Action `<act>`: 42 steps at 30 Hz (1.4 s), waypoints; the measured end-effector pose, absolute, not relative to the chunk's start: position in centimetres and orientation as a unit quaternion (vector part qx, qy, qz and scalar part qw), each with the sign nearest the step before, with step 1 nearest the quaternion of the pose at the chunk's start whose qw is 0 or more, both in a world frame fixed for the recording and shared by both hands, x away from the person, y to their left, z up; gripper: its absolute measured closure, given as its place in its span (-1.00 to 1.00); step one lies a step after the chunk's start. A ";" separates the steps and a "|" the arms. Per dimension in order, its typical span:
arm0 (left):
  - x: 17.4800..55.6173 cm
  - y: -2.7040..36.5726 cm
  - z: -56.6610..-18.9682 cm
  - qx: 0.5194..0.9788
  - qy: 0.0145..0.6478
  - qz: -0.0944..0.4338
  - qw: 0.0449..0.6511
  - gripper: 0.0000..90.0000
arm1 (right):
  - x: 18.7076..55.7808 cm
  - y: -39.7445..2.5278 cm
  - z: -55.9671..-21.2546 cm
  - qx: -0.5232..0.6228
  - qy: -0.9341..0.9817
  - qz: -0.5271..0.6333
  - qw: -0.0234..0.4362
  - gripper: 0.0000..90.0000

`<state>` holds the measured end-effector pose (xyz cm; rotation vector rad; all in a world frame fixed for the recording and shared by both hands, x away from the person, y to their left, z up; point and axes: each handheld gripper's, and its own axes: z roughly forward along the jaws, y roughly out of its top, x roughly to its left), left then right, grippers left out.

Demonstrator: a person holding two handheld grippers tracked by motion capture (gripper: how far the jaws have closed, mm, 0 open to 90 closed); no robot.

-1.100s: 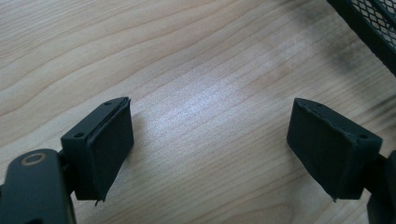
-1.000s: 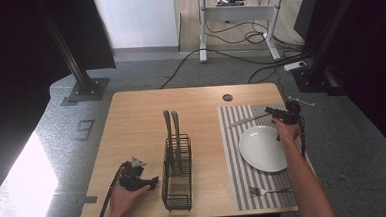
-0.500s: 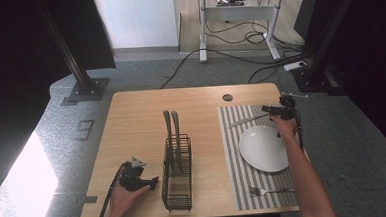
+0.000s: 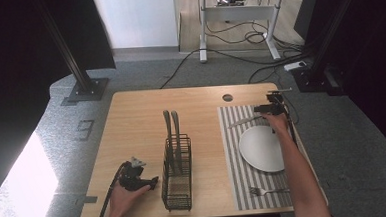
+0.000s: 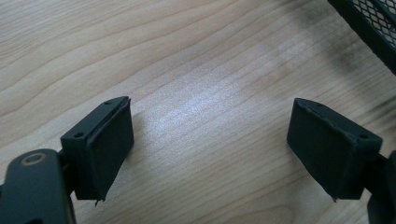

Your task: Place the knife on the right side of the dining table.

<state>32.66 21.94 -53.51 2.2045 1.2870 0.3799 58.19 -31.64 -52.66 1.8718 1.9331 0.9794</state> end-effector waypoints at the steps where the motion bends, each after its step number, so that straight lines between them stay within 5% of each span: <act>1: 32.6 21.9 -53.5 0.821 0.479 0.141 0.277 -0.67 | 58.4 -31.5 -52.7 0.645 0.670 0.337 0.143 -0.04; 42: 32.5 21.8 -53.5 0.821 0.481 0.143 0.275 -0.67 | 58.1 -31.9 -53.4 0.661 0.656 0.340 0.128 -0.11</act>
